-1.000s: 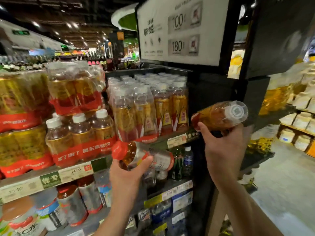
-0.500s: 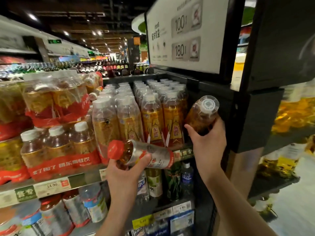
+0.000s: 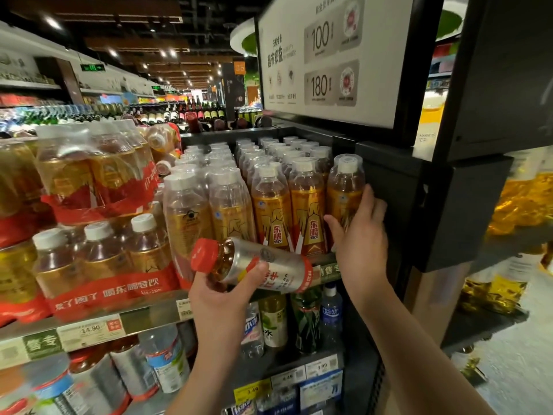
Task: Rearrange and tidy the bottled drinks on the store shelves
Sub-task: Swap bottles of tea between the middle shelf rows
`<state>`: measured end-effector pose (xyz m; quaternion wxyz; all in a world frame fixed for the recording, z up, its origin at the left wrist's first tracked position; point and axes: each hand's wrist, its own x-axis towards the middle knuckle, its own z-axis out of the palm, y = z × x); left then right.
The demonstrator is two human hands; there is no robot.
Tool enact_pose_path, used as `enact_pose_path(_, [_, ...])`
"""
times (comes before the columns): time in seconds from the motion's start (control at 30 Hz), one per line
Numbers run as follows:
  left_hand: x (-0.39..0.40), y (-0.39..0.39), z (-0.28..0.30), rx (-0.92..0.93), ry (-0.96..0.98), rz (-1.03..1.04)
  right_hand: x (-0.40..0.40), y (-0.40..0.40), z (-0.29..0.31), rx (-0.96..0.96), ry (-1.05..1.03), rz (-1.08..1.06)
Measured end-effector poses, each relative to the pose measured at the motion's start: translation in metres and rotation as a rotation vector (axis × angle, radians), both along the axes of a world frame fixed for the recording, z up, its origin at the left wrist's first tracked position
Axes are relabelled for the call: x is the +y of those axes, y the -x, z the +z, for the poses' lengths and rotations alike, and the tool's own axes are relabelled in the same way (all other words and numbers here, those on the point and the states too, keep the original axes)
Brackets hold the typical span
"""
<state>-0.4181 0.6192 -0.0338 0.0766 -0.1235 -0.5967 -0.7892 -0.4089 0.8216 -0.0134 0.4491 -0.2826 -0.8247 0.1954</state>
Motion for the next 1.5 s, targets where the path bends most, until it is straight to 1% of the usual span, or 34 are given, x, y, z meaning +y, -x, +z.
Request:
enact_pose_path(0.1, [-0.003, 0.0, -0.001, 0.006, -0.009, -0.004, 0.0, 0.004, -0.004, -0.037, -0.117, -0.1])
enact_pose_path(0.17, [-0.006, 0.0, -0.002, 0.015, -0.001, -0.001, 0.002, 0.007, -0.007, -0.048, -0.148, -0.12])
enact_pose_path(0.33, [-0.011, -0.004, -0.005, 0.039, 0.04, 0.01, 0.007, 0.007, -0.027, -0.051, -0.059, -0.002])
enact_pose_path(0.43, [-0.015, -0.008, -0.01, 0.025, 0.021, 0.017, 0.009, 0.004, -0.033, -0.034, 0.015, 0.057])
enact_pose_path(0.53, [-0.019, -0.011, -0.017, 0.024, 0.035, 0.03, 0.003, -0.005, -0.033, 0.04, 0.04, 0.097])
enact_pose_path(0.6, [-0.024, -0.013, -0.024, 0.031, 0.063, 0.057, -0.01, -0.015, -0.035, 0.119, 0.07, 0.179])
enact_pose_path(0.63, [-0.026, -0.015, -0.027, 0.037, 0.073, 0.069, -0.021, -0.022, -0.037, 0.16, 0.11, 0.256])
enact_pose_path(0.7, [-0.033, -0.019, -0.034, 0.034, 0.072, 0.085, -0.044, -0.035, -0.047, 0.204, 0.227, 0.462])
enact_pose_path(0.73, [-0.036, -0.021, -0.039, 0.027, 0.071, 0.095, -0.055, -0.042, -0.053, 0.193, 0.291, 0.567])
enact_pose_path(0.8, [-0.044, -0.025, -0.049, 0.014, 0.106, 0.118, -0.073, -0.052, -0.069, 0.095, 0.385, 0.753])
enact_pose_path(0.87, [-0.053, -0.029, -0.062, 0.009, 0.164, 0.122, -0.085, -0.058, -0.086, -0.11, 0.397, 0.894])
enact_pose_path(0.93, [-0.06, -0.033, -0.075, -0.008, 0.22, 0.136, -0.095, -0.061, -0.103, -0.318, 0.372, 0.979])
enact_pose_path(1.0, [-0.066, -0.036, -0.09, -0.011, 0.274, 0.135, -0.104, -0.062, -0.123, -0.457, 0.327, 0.963])
enact_pose_path(1.07, [-0.071, -0.039, -0.108, -0.017, 0.323, 0.104, -0.113, -0.062, -0.143, -0.536, 0.307, 0.9])
enact_pose_path(1.13, [-0.077, -0.041, -0.123, -0.035, 0.377, 0.074, -0.122, -0.065, -0.16, -0.6, 0.331, 0.839])
enact_pose_path(1.23, [-0.091, -0.04, -0.144, -0.106, 0.414, -0.039, -0.134, -0.073, -0.183, -0.606, 0.404, 0.767])
enact_pose_path(1.3, [-0.103, -0.038, -0.153, -0.163, 0.331, -0.138, -0.143, -0.078, -0.197, -0.553, 0.507, 0.723])
enact_pose_path(1.33, [-0.108, -0.037, -0.157, -0.187, 0.287, -0.121, -0.147, -0.081, -0.203, -0.535, 0.548, 0.701])
enact_pose_path(1.4, [-0.118, -0.024, -0.166, -0.22, 0.229, 0.041, -0.156, -0.087, -0.209, -0.546, 0.616, 0.666])
enact_pose_path(1.5, [-0.127, 0.007, -0.184, -0.247, 0.282, 0.321, -0.167, -0.094, -0.219, -0.54, 0.641, 0.631])
